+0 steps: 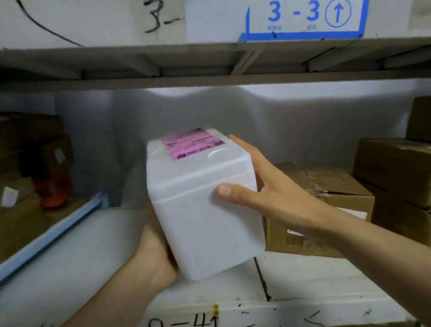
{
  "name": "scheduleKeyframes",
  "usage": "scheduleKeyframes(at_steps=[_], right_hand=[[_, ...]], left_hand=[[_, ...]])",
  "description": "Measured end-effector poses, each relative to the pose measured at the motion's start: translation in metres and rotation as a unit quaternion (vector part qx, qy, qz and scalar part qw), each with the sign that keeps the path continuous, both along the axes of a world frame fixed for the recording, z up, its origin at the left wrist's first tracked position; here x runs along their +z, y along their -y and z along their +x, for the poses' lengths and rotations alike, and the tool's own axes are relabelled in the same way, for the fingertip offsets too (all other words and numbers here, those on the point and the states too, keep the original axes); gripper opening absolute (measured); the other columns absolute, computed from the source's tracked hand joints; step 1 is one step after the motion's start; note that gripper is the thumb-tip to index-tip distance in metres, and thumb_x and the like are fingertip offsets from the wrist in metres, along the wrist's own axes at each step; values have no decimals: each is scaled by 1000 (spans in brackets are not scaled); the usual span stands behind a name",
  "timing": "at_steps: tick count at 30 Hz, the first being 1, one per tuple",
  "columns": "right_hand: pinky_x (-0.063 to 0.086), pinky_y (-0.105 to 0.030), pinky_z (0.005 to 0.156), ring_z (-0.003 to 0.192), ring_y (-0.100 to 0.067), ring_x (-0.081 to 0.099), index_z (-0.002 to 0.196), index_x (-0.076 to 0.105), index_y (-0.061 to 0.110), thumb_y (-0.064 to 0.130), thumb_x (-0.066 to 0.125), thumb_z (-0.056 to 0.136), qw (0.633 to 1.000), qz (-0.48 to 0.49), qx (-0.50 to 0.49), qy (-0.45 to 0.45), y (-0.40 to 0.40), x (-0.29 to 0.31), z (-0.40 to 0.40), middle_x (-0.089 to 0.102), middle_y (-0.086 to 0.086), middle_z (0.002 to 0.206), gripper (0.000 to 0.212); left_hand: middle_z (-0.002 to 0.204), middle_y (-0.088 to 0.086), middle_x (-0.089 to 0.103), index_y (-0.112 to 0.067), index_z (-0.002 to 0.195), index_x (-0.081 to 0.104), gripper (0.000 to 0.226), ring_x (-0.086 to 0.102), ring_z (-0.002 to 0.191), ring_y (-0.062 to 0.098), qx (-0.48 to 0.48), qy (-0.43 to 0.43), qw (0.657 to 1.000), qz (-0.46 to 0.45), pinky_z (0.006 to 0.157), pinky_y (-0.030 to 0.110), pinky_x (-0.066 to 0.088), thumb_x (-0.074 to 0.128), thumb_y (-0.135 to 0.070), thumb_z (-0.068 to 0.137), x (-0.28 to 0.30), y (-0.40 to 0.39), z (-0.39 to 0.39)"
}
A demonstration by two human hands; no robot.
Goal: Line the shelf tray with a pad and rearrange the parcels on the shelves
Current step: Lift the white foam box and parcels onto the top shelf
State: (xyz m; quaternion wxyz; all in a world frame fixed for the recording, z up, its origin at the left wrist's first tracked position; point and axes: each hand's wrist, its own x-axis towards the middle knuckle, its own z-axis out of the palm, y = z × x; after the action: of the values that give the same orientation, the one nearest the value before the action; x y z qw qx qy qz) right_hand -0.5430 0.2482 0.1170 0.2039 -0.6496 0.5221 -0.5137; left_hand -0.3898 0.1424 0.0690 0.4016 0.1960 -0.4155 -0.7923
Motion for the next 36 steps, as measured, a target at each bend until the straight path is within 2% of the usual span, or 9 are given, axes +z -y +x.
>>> scheduleKeyframes(at_steps=[5,9,16,21,25,28,31,35,36], right_hand=[[58,-29,90,116,-2,63,149,22,52,54,85,67,997,-65,27,-20,-35,11,42,57,29,129,103],[60,-36,89,114,-10,66,139,33,52,41,89,67,992,-86,96,0,-60,21,76,62,23,122,92],[57,-19,80,109,-1,66,133,38,43,32,87,66,971,-180,156,14,-97,58,133,64,26,115,83],[55,-14,78,107,5,65,135,34,42,28,86,70,947,-283,148,30,-114,96,155,63,35,112,84],[55,-17,78,106,-4,68,140,45,18,46,80,63,927,-354,91,84,-116,133,158,67,4,124,89],[57,-19,75,103,-7,70,136,49,16,49,81,65,912,-394,46,103,-111,166,151,68,0,123,85],[59,-23,78,102,-5,69,135,49,22,50,87,69,902,-421,-7,95,-102,197,138,67,5,122,81],[61,-29,79,99,-4,69,131,52,25,59,86,66,905,-406,-86,96,-75,232,112,68,8,118,81],[62,-33,80,99,-6,70,131,53,24,63,85,63,908,-396,-104,90,-66,241,105,69,7,117,84]], left_hand=[[105,15,76,-29,108,76,68,74,90,38,90,-3,996,-12,86,55,55,37,-80,86,8,-69,52],[89,13,78,-31,98,77,65,75,70,34,165,2,985,-49,64,45,60,32,-77,87,20,-120,94],[104,8,77,-38,127,59,63,75,91,34,306,-12,932,-193,78,59,59,35,-77,84,62,-174,164],[114,7,74,-39,134,53,62,73,99,32,300,-4,904,-304,82,58,58,34,-77,88,119,-182,184],[112,2,75,-37,131,58,59,73,101,24,303,44,879,-365,89,52,57,30,-72,93,175,-175,174],[111,-1,75,-32,126,64,57,72,101,19,288,61,851,-435,92,44,57,24,-63,100,218,-171,158],[107,-4,75,-32,119,67,59,71,97,12,280,100,818,-492,85,34,58,20,-63,100,256,-163,142],[87,-12,71,-36,99,65,56,69,70,-4,224,129,795,-549,57,13,55,16,-65,99,292,-143,123],[88,-13,71,-35,98,65,53,69,72,-4,218,133,789,-559,60,13,55,21,-65,99,299,-135,119]])
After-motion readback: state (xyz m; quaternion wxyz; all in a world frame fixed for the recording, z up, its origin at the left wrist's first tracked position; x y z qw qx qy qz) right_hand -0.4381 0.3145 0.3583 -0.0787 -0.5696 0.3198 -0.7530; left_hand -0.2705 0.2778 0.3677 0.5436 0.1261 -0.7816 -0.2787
